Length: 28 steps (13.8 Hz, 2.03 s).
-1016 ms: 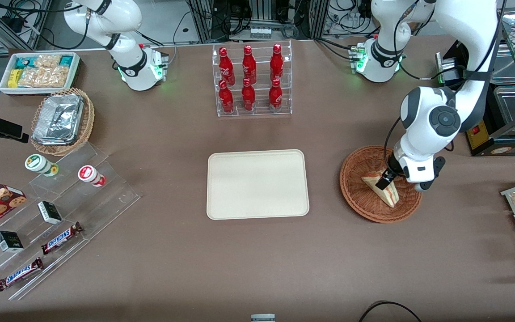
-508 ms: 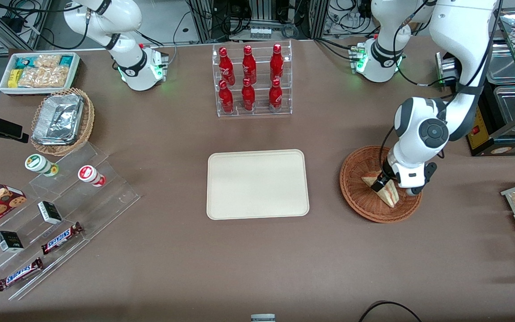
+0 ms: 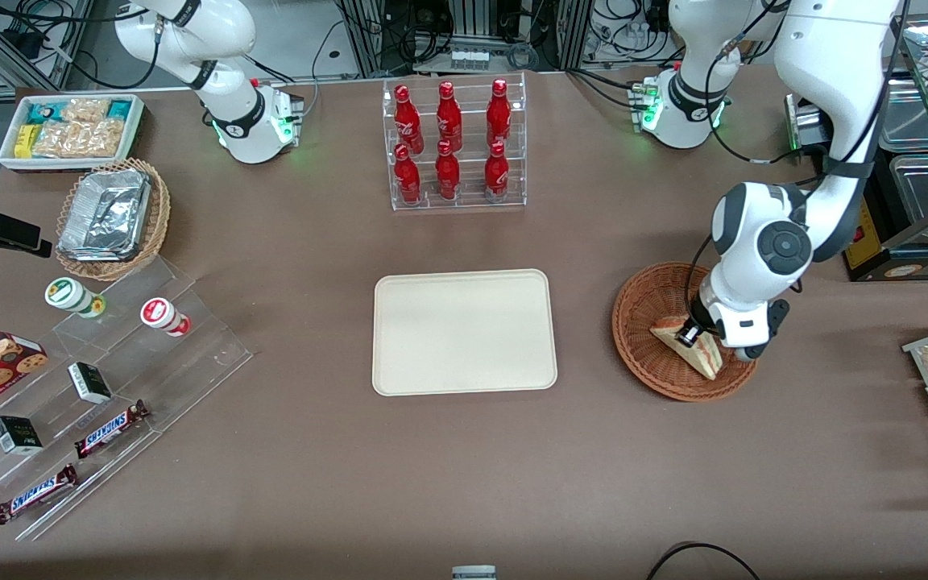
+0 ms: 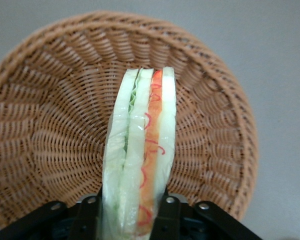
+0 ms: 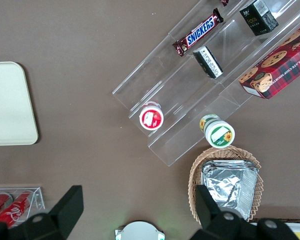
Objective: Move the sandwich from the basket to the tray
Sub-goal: 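Lift the sandwich and carry it over the white tray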
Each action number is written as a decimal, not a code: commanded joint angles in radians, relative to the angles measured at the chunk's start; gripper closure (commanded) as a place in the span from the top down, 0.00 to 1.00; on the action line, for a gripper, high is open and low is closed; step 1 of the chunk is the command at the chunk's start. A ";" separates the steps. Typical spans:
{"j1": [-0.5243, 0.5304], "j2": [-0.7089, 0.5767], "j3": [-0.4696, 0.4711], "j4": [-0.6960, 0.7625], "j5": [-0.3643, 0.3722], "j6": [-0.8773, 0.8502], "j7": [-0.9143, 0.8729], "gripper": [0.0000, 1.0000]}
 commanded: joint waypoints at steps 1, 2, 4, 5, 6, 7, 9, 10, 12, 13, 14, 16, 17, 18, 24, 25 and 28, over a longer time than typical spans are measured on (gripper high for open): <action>-0.005 -0.002 -0.002 0.141 0.019 -0.158 0.045 0.00; -0.012 0.003 -0.004 0.186 0.019 -0.189 0.082 0.00; -0.062 0.026 -0.005 0.252 0.019 -0.255 0.180 0.00; -0.093 0.049 -0.005 0.284 0.015 -0.276 0.238 0.00; -0.125 0.073 -0.005 0.316 0.015 -0.290 0.289 0.00; -0.178 0.112 -0.005 0.359 0.015 -0.309 0.321 0.00; -0.257 0.203 -0.004 0.478 0.015 -0.385 0.332 0.00; -0.284 0.234 -0.005 0.515 0.014 -0.404 0.335 0.00; -0.358 0.291 -0.005 0.568 0.006 -0.396 0.327 0.00; -0.396 0.326 -0.005 0.611 0.003 -0.398 0.306 0.00; -0.441 0.372 -0.004 0.679 -0.010 -0.404 0.260 0.00; -0.485 0.431 -0.005 0.750 -0.018 -0.399 0.193 0.00; -0.519 0.457 -0.005 0.781 -0.018 -0.396 0.162 0.00; -0.545 0.487 -0.005 0.821 -0.018 -0.395 0.119 0.00; -0.639 0.597 -0.004 0.959 -0.017 -0.373 -0.032 0.00; -0.639 0.600 -0.004 0.959 -0.017 -0.372 -0.033 0.00; -0.637 0.613 -0.004 0.959 -0.017 -0.364 -0.065 0.00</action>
